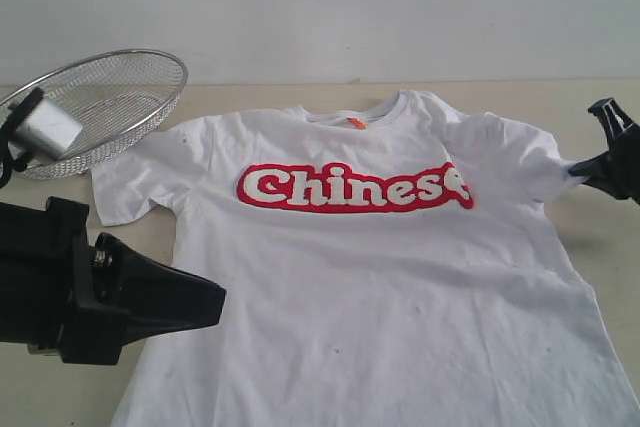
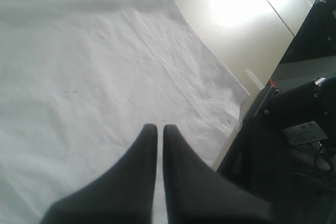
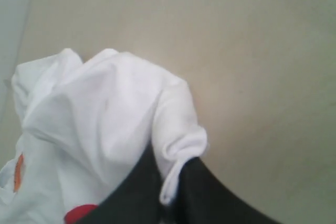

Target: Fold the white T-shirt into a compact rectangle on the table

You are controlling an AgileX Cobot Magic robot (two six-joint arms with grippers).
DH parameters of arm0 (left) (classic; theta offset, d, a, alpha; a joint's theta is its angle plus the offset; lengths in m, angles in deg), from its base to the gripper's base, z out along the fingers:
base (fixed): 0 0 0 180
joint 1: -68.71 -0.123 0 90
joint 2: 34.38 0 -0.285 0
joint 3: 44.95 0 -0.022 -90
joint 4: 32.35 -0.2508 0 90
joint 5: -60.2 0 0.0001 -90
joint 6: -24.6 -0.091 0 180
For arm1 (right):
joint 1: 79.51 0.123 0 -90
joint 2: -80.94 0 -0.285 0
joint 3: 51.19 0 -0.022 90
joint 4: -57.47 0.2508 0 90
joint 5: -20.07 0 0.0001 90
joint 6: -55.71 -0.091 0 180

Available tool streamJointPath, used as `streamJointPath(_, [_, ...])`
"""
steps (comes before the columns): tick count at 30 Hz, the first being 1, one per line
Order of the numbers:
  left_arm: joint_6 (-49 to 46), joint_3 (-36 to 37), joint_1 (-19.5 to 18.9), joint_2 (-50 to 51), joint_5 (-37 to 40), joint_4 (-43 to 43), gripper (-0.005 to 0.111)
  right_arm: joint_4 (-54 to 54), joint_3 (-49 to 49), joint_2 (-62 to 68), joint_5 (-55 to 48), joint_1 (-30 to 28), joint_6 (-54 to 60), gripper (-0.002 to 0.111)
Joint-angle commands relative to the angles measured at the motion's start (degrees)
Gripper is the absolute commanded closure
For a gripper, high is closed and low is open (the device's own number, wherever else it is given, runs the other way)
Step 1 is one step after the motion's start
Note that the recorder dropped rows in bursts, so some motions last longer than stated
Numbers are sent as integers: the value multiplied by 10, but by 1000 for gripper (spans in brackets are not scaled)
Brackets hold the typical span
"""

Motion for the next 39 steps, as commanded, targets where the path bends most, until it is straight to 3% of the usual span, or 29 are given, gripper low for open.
streamJointPath(1, [-3,2,2,-4,5,7,102,1,-19,-16,-14,-4,12,108])
streamJointPath(8, [-3,2,2,-4,5,7,102,1,-52,-39,11,-5,24,108])
streamJointPath(16, [-3,2,2,-4,3,7,102,1,-84,-39,-41,14,89,108])
streamJointPath(26, [-10,2,2,11,-3,7,102,1,-84,-39,-52,82,173,108])
streamJointPath(39, [-23,2,2,29,-7,9,102,-143,-84,-39,-15,181,187,108])
